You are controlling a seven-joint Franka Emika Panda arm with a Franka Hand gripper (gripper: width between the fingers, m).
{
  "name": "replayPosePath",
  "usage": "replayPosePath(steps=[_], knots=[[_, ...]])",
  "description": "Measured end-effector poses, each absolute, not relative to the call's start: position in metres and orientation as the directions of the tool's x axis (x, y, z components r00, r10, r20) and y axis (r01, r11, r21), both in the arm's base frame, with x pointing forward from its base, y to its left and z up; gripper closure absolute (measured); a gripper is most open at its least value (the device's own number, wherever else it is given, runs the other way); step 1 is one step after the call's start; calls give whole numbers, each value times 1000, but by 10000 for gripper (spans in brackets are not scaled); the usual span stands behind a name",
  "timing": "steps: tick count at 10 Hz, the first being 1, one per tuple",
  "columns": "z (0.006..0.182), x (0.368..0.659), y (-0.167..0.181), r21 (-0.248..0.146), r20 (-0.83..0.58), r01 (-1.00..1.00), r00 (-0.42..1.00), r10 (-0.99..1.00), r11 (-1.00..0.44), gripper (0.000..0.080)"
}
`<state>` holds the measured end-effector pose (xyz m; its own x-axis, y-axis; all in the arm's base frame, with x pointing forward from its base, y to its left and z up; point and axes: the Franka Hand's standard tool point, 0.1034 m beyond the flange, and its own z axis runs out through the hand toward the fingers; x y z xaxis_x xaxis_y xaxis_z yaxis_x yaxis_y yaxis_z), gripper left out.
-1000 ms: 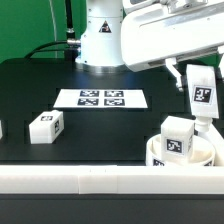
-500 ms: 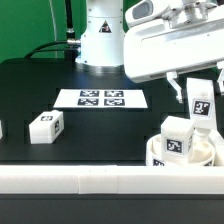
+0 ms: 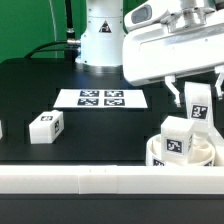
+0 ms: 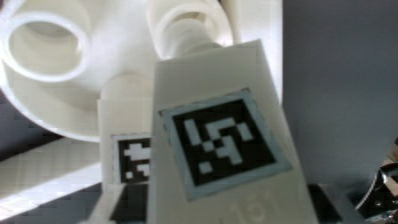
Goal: Assemble stool
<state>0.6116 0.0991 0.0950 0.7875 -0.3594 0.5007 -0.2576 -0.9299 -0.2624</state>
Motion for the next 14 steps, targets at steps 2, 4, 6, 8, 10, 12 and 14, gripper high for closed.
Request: replayPosePath(steps=[2,4,6,8,10,12,14], knots=[[94,612,98,-262,500,-259,787,-361,-929,472],[94,614,99,-263,502,-259,786,-361,-929,472],[93,615,100,-265,503,-257,786,-361,-929,472],[93,615,101,-264,504,-256,785,-360,-930,472],[93,615,103,-265,505,-253,785,-357,-931,472],[93,615,103,-265,505,-253,785,-357,-931,472],[94,617,104,-267,501,-252,788,-358,-930,472]])
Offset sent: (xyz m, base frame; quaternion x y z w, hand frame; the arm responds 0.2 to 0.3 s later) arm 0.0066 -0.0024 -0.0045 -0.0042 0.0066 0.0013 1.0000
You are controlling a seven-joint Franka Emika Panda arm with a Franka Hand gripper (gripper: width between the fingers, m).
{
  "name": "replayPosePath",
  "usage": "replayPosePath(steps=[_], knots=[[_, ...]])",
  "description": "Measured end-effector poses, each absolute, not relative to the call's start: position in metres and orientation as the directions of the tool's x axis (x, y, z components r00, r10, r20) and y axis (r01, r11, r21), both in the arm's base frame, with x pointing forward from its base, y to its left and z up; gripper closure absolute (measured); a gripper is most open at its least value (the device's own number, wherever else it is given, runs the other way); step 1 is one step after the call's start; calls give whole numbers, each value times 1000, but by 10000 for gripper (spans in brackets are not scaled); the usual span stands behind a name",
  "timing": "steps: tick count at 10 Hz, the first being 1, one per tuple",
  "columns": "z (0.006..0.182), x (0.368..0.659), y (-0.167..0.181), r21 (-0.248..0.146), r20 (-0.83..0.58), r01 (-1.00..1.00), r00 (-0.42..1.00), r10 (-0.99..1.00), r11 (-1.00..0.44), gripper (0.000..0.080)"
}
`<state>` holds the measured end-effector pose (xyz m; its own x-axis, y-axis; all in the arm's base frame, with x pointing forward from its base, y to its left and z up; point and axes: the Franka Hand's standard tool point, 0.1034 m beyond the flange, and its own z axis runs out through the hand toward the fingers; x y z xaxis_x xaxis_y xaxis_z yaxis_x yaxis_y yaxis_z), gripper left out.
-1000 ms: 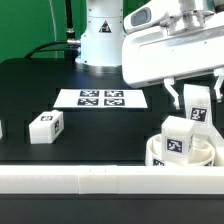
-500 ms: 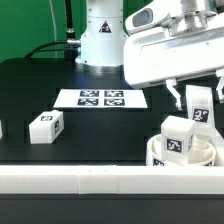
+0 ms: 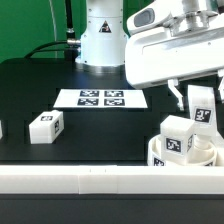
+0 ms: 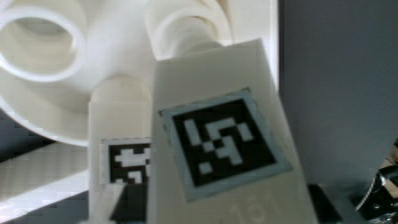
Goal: Assemble stool
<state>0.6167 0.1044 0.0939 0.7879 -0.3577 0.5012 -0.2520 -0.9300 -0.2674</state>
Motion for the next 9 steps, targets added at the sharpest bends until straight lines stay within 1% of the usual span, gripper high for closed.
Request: replayPosePath(steps=[5,9], knots=[[91,616,105,-266,497,-253,791,-357,-930,472],[82,611,108,-261,488,-251,799,-352,-932,472]])
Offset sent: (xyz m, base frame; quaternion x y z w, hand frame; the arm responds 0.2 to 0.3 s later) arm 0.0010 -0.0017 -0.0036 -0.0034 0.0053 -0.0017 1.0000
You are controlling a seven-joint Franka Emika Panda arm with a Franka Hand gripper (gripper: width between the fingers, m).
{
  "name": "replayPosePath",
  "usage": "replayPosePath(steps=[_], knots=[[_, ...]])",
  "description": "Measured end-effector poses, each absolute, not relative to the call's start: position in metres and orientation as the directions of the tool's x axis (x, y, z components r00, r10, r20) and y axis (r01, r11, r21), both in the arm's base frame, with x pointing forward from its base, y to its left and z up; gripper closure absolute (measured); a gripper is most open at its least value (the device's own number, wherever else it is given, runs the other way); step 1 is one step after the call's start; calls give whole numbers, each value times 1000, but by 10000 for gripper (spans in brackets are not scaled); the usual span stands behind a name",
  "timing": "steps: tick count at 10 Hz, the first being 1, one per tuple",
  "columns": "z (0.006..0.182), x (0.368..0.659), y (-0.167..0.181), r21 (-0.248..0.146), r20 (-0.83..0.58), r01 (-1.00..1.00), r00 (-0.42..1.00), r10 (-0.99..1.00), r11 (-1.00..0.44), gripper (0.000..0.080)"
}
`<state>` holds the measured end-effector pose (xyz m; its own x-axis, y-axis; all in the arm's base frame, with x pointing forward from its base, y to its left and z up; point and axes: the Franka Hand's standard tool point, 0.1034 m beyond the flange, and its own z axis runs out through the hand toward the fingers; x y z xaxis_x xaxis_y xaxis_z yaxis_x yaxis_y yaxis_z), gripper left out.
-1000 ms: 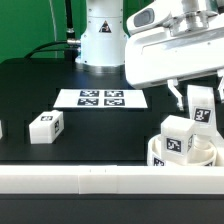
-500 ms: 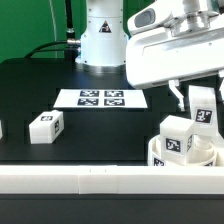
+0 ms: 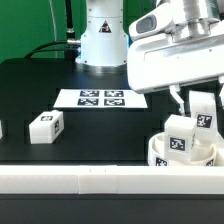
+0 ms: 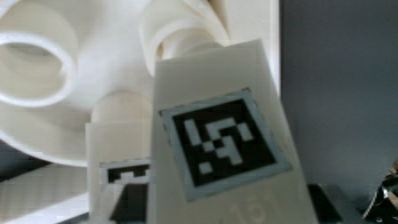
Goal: Assemble stool
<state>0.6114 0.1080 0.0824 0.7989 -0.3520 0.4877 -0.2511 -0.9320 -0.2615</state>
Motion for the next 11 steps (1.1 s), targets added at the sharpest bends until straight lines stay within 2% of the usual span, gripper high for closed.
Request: replayPosePath(steps=[5,7,10,11], knots=[[82,608,111,-240,517,-243,788,-335,-940,472],[76,600,108,-228,512,-242,794,-328,-943,472],[76,601,109,-231,496,-244,803,-330,-942,472],[73,599,110,-231,486,-244,810,-329,-942,375]])
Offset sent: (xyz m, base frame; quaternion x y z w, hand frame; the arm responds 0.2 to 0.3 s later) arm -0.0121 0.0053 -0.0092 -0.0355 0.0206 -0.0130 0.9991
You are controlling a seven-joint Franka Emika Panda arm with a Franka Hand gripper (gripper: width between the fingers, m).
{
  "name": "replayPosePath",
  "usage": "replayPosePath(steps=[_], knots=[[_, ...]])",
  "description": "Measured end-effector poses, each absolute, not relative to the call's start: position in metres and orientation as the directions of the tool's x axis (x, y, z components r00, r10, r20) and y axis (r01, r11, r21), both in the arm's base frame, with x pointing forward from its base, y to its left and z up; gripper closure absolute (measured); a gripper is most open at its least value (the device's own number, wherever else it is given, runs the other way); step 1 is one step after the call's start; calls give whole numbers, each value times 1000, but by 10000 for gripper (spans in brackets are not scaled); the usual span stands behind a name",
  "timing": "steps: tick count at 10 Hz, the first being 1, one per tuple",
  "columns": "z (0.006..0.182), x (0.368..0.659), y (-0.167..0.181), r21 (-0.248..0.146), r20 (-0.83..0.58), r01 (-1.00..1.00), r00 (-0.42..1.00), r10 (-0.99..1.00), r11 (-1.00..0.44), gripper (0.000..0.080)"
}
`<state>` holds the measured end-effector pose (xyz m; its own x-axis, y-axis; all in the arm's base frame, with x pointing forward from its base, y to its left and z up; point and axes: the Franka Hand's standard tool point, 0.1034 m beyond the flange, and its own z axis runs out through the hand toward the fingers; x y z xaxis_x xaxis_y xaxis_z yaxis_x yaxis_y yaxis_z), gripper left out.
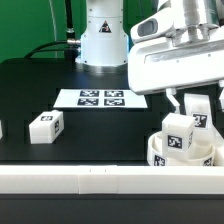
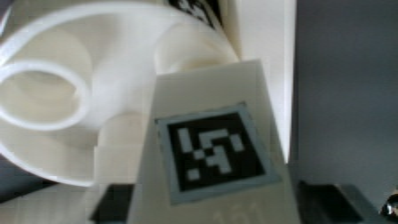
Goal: Assemble stool
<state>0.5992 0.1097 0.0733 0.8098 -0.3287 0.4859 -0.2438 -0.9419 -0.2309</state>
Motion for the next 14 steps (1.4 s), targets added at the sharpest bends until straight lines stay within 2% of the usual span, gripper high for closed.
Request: replayPosePath(steps=[1,2,3,8,11,14], knots=[[73,599,110,-231,486,-244,810,-329,-942,244],[73,599,110,-231,485,-244,810,-329,-942,244],[73,599,109,-231,482,-244,813,-328,-942,170],[111,602,100,-247,460,-238,824,-330,-939,151],[128,606,96,-258,452,-237,827,-334,-937,151],[122,603,98,-260,419,-240,845,-333,-935,151]])
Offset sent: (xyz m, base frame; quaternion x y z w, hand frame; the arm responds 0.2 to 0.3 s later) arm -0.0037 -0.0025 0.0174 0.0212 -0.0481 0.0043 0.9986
